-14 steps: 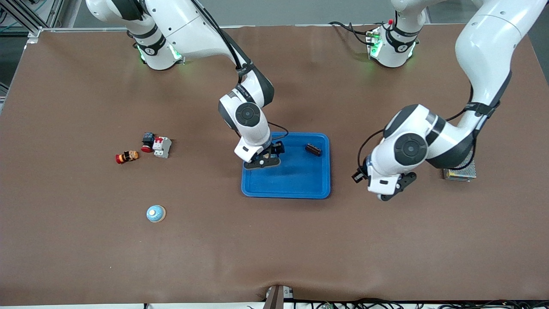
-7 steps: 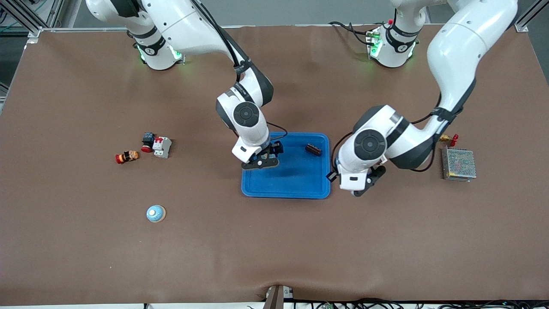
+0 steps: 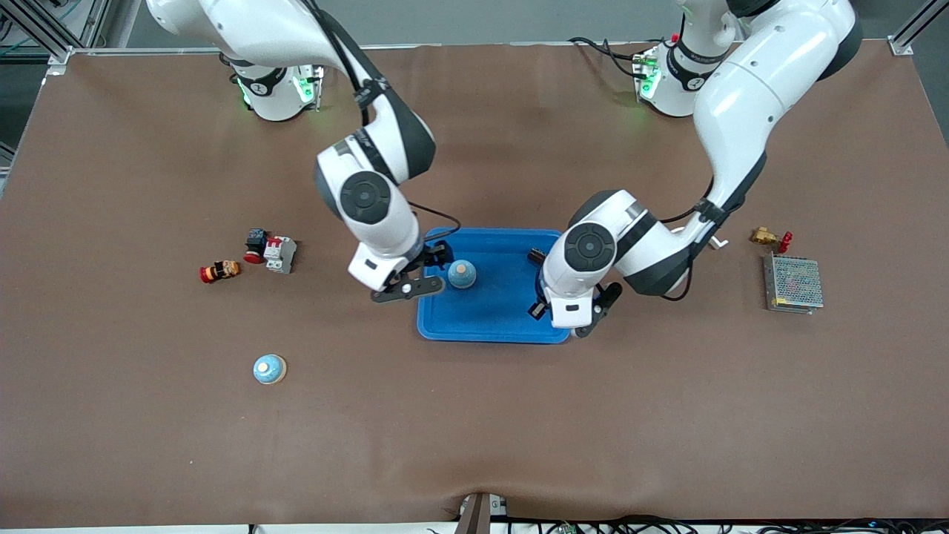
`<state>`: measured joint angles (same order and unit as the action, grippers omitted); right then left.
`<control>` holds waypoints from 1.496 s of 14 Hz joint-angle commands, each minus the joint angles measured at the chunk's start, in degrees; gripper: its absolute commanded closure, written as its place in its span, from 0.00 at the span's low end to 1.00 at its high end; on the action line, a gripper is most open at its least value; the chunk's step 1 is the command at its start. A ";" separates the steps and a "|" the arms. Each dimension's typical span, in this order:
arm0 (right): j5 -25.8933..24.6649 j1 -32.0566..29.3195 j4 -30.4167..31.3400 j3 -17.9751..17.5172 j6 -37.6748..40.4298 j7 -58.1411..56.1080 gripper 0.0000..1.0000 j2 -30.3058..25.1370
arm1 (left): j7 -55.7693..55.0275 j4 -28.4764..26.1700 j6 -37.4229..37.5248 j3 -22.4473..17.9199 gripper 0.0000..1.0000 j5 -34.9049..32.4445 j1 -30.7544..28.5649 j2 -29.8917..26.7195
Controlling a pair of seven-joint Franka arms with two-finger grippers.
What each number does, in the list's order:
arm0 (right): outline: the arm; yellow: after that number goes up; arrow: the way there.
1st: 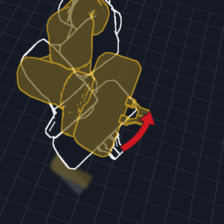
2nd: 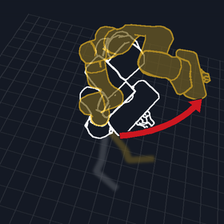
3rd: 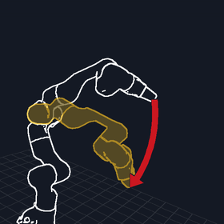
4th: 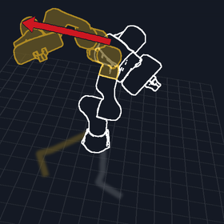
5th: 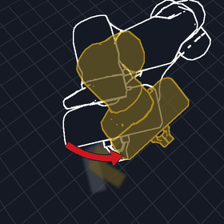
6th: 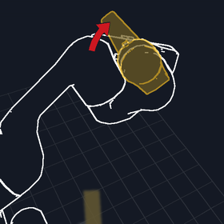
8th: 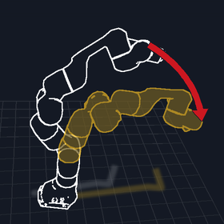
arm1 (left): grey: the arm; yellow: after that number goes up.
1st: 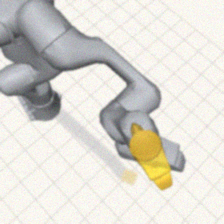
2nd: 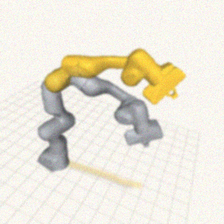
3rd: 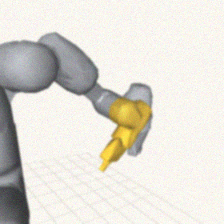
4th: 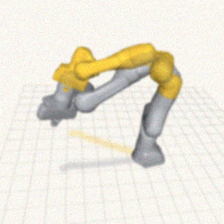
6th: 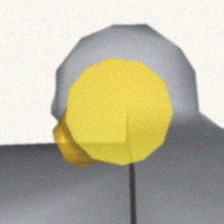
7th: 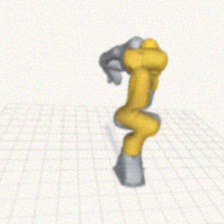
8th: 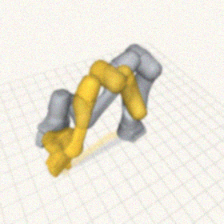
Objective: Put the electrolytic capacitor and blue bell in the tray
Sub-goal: 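Release the bell into the tray while the left gripper carries the capacitor, then release the capacitor into the tray while the right gripper reaches the other bell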
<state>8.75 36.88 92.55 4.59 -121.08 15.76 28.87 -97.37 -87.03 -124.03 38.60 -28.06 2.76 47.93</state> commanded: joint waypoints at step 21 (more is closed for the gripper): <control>-3.57 -26.50 -7.47 -0.81 -4.15 -65.14 0.00 9.88 | 2.80 2.48 -1.04 -0.81 0.00 0.46 0.59 -0.99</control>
<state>5.78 12.26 87.83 4.79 -124.55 -46.26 36.50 -95.74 -84.10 -126.09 37.54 -28.04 3.76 49.50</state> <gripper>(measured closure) 0.000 0.000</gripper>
